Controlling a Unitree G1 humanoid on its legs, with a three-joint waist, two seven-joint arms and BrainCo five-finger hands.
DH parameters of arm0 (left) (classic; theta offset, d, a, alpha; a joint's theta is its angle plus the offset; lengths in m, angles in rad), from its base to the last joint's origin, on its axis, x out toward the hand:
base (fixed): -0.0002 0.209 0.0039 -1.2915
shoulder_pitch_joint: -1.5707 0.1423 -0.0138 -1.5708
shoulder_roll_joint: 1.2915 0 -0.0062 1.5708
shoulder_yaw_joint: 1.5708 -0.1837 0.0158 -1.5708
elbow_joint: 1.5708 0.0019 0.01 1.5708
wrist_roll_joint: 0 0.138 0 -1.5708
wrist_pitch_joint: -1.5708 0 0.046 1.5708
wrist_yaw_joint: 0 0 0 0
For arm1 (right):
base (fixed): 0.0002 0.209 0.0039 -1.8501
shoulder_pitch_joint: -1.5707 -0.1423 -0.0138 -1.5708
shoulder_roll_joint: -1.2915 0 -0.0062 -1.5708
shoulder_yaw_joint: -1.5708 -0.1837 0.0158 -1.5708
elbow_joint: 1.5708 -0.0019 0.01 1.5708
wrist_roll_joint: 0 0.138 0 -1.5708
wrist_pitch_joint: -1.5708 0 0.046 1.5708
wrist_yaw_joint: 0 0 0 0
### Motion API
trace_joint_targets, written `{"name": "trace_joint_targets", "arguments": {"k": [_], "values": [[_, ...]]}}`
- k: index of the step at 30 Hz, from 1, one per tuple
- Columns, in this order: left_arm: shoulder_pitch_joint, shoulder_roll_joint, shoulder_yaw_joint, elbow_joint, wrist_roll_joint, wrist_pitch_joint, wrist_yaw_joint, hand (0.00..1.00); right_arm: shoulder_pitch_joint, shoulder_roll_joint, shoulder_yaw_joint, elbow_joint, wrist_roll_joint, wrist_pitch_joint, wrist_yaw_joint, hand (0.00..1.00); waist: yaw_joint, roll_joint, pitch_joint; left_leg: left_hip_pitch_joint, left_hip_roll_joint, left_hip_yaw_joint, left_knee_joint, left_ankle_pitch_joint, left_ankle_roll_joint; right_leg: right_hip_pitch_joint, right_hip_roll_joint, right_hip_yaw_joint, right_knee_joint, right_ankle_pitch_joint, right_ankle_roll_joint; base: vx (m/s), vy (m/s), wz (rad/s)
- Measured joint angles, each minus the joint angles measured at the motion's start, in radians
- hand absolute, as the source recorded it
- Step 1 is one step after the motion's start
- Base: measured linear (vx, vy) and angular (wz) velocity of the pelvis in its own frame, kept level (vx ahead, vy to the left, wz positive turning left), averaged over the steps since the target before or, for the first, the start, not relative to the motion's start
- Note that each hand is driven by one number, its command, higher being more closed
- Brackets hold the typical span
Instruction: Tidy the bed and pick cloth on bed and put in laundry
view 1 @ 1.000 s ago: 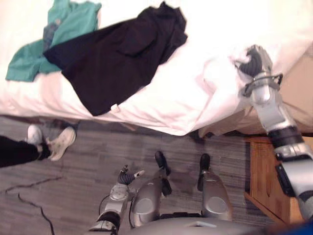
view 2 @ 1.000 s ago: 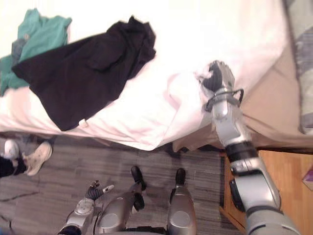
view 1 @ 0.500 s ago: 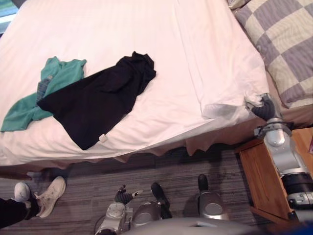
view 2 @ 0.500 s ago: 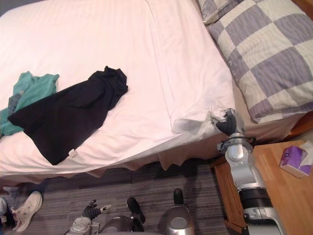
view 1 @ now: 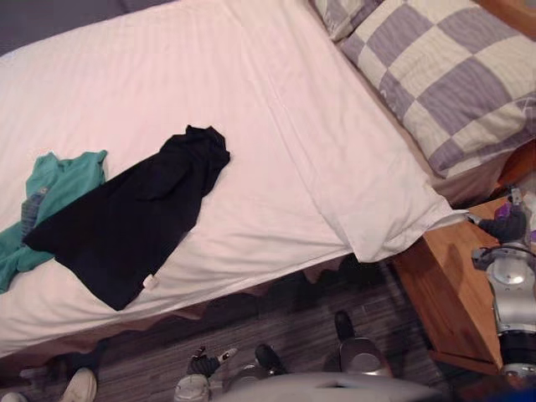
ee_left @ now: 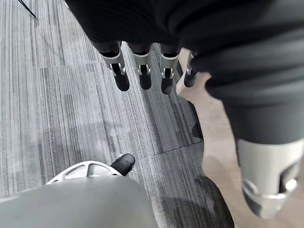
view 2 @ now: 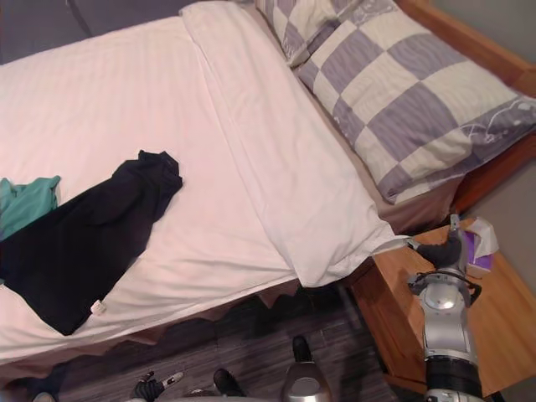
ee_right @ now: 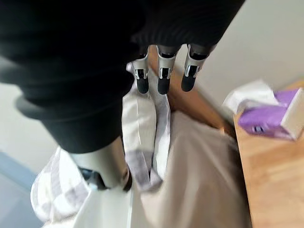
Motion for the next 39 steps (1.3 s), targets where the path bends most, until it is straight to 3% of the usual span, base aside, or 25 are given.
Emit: {"name": "trace_joint_targets", "arguments": {"k": [5, 8, 11, 15, 20, 23, 28, 34, 35, 37, 39], "values": [[0.010, -0.007, 0.013, 0.001, -0.001, 0.004, 0.014, 0.00, -0.007, 0.055, -0.052, -0.070, 0.011, 0.012, -0.078, 1.00, 0.003, -0.009, -0.006, 0.013, -0.003, -0.027, -0.014, 0.001, 0.000, 0.024, -0.007, -0.032, 0.005, -0.016, -0.005, -0.01, -0.012, 0.16], [0.011, -0.006, 0.014, 0.001, -0.001, 0.015, 0.018, 0.00, -0.035, 0.061, -0.062, -0.075, 0.100, 0.010, -0.113, 1.00, 0.008, -0.014, -0.010, 0.005, -0.006, -0.052, -0.014, 0.002, 0.000, 0.026, -0.013, -0.051, 0.010, -0.023, -0.004, 0.00, -0.007, 0.22], [0.009, -0.005, 0.013, 0.001, -0.001, 0.021, 0.029, 0.00, -0.115, 0.097, -0.054, -0.088, 0.182, -0.013, -0.141, 1.00, 0.021, -0.011, -0.018, -0.023, -0.007, -0.078, -0.014, 0.013, 0.006, 0.019, -0.017, -0.076, 0.010, -0.022, -0.004, 0.01, -0.023, 0.24], [0.007, -0.004, 0.012, 0.003, -0.002, 0.022, 0.046, 0.00, -0.240, 0.104, -0.047, -0.086, 0.207, -0.027, -0.174, 1.00, 0.034, -0.010, -0.018, -0.057, -0.008, -0.126, -0.011, 0.030, 0.010, 0.012, -0.022, -0.115, 0.009, -0.021, -0.005, 0.00, -0.016, 0.37], [0.007, -0.006, 0.006, 0.006, -0.010, 0.022, 0.067, 0.00, -0.409, 0.120, 0.024, -0.069, 0.385, -0.109, -0.196, 1.00, 0.054, -0.006, -0.014, -0.096, -0.009, -0.147, -0.010, 0.040, 0.015, -0.019, -0.025, -0.137, 0.018, -0.021, -0.006, -0.01, -0.005, 0.14], [-0.011, -0.010, 0.006, 0.002, -0.012, 0.021, 0.083, 0.00, -0.553, 0.118, 0.036, -0.041, 0.516, -0.157, -0.196, 1.00, 0.069, 0.005, 0.034, -0.139, -0.012, -0.150, -0.010, 0.052, 0.022, -0.075, -0.031, -0.139, 0.050, -0.023, -0.008, -0.07, 0.007, 0.08], [-0.020, -0.023, 0.002, -0.002, -0.071, 0.004, 0.085, 0.00, -0.707, 0.117, 0.040, 0.006, 0.732, -0.251, -0.173, 1.00, 0.099, 0.054, 0.092, -0.232, -0.016, -0.141, -0.009, 0.073, 0.028, -0.186, -0.038, -0.139, 0.091, -0.026, -0.010, -0.04, 0.004, 0.06], [-0.031, -0.033, -0.073, -0.010, -0.098, -0.032, 0.085, 0.00, -0.797, 0.118, 0.040, 0.138, 0.878, -0.307, -0.130, 1.00, 0.114, 0.127, 0.159, -0.333, -0.018, -0.141, -0.009, 0.096, 0.022, -0.291, -0.041, -0.137, 0.101, -0.011, -0.011, 0.00, -0.003, 0.05], [-0.051, -0.041, -0.076, -0.009, -0.119, -0.039, 0.083, 0.00, -0.803, 0.117, 0.024, 0.189, 0.908, -0.314, -0.114, 1.00, 0.133, 0.152, 0.174, -0.375, -0.021, -0.140, -0.009, 0.113, 0.010, -0.333, -0.045, -0.136, 0.103, -0.005, -0.012, -0.01, -0.014, 0.10], [-0.068, -0.050, -0.077, -0.010, -0.137, -0.051, 0.083, 0.00, -0.812, 0.116, 0.008, 0.229, 0.936, -0.318, -0.107, 1.00, 0.141, 0.172, 0.197, -0.402, -0.023, -0.139, -0.009, 0.127, -0.003, -0.365, -0.049, -0.135, 0.113, -0.004, -0.012, -0.02, -0.022, 0.08], [-0.072, -0.058, -0.076, -0.020, -0.147, -0.060, 0.079, 0.00, -0.818, 0.118, 0.009, 0.218, 0.969, -0.356, -0.055, 1.00, 0.154, 0.188, 0.212, -0.440, -0.023, -0.134, -0.009, 0.140, -0.003, -0.416, -0.048, -0.118, 0.127, -0.004, -0.013, -0.01, -0.015, -0.05]]}}
